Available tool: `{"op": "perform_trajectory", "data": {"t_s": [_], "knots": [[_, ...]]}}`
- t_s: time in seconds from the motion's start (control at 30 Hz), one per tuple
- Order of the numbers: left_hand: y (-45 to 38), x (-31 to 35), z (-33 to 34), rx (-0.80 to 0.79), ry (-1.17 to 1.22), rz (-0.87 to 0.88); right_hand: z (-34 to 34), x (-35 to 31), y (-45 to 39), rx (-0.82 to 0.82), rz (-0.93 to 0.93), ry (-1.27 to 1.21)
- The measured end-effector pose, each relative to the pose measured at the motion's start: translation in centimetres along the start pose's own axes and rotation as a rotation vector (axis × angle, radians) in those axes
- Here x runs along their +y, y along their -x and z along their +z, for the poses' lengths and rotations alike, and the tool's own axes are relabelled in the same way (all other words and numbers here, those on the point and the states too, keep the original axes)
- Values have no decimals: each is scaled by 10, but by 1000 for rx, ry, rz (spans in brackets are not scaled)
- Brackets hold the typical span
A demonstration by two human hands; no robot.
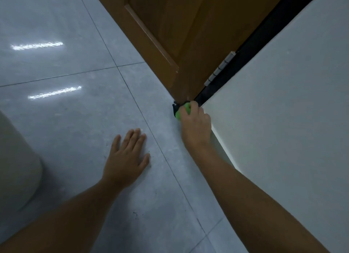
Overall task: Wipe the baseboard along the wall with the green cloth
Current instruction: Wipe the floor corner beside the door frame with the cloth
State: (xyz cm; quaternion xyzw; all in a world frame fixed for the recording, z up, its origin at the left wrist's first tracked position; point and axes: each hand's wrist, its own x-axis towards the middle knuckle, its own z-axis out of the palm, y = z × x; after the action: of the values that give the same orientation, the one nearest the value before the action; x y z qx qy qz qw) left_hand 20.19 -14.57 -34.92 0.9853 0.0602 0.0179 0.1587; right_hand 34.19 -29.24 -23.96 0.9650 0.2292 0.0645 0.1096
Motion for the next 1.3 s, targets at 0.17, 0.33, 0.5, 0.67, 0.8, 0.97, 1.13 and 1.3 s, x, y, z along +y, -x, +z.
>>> {"op": "perform_trajectory", "data": {"t_s": [0.17, 0.33, 0.5, 0.67, 0.8, 0.97, 1.13, 1.3], "knots": [[0, 0, 0, -8, 3, -6, 54, -11, 25, -322, 9, 266], [1, -2, 0, -22, 9, 1, 60, 21, 83, -286, 28, 106], [-1, -2, -2, -27, 5, 10, 59, 70, 219, -293, 150, 16], [0, 0, -1, -33, -24, 6, 53, 44, 204, -271, 370, -75], [0, 1, 1, -35, -44, 2, 46, 2, 94, -244, 327, -154], [0, 0, 2, -39, -48, 2, 54, -27, 25, -140, 84, -261], [0, 1, 1, -22, -38, 6, 73, 23, 103, -168, 105, -140], [0, 2, 1, -17, -24, 2, 60, 64, 241, -280, 259, -101]]}}
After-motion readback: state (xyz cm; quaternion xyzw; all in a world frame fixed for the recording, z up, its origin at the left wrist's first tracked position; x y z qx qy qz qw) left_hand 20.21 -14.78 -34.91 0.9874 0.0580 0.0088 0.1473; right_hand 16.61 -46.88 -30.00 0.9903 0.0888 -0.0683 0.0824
